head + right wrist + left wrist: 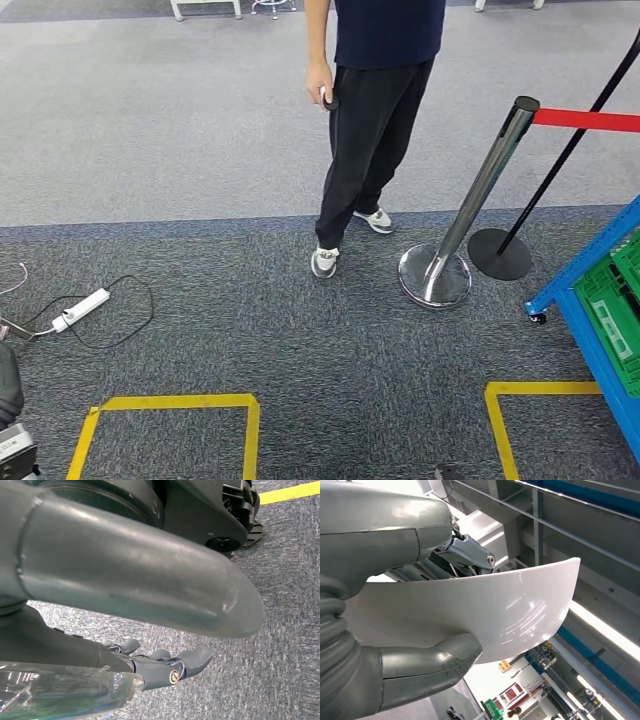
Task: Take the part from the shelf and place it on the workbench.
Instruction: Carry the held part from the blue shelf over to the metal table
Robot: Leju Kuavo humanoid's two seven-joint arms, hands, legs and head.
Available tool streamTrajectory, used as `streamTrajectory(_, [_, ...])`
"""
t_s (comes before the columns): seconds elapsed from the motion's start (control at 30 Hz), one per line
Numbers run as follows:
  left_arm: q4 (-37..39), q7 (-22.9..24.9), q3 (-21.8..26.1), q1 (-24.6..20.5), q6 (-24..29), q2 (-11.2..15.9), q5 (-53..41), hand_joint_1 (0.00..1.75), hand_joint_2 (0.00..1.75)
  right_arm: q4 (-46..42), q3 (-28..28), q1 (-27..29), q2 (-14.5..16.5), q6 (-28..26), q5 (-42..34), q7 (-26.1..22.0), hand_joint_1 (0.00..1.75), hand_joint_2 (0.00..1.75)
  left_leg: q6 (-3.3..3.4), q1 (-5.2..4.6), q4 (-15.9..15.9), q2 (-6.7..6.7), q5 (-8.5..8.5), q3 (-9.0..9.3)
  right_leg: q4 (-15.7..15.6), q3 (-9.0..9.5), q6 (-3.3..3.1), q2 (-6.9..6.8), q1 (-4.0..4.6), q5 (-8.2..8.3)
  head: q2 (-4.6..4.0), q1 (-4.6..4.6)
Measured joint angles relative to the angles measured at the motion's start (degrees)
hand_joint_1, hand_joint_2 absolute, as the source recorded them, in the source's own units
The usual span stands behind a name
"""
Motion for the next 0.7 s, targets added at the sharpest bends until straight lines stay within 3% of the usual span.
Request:
streamTrajectory(0.43, [0.0, 0.0, 0.0, 0.1, 0.0, -0.1, -0.3, 1.75, 1.75, 0.0, 0.0, 0.0, 0.0, 0.0, 0.0, 0.0, 0.0, 0.0, 0.03, -0.02, 0.0, 0.0, -0.02, -0.02, -0.1, 0.01, 0.02, 0.0, -0.05, 0.02, 0.0, 0.0])
streamTrajectory(0.53, [-0.1, 0.0, 0.0, 0.1, 0.0, -0.2, -0.3, 1.75, 1.75, 0.0, 0.0, 0.0, 0.1, 0.0, 0.0, 0.0, 0.0, 0.0, 1.14, -0.07, -1.1, 0.05, 0.39, 0.54, -0.7, 0.32, 0.66, -0.1, -0.28, 0.25, 0.0, -0.03])
streamTrajectory(0.6, [-0.2, 0.0, 0.0, 0.1, 0.0, -0.3, -0.4, 1.75, 1.75, 0.0, 0.0, 0.0, 0.1, 0.0, 0.0, 0.0, 0.0, 0.0, 1.84, 0.26, -2.7, 0.16, 1.18, 1.38, 1.7, -0.77, 1.09, -0.27, -0.35, -1.54, 0.0, 0.22])
streamTrajectory(0.7, [-0.2, 0.0, 0.0, 0.1, 0.0, -0.5, -0.6, 1.75, 1.75, 0.0, 0.0, 0.1, 0.1, 0.0, 0.0, 0.0, 0.0, 0.0, 1.76, 0.6, -3.2, 0.26, 1.42, 1.51, 12.5, -5.75, 1.93, -0.42, -1.05, -6.91, 0.0, 0.52])
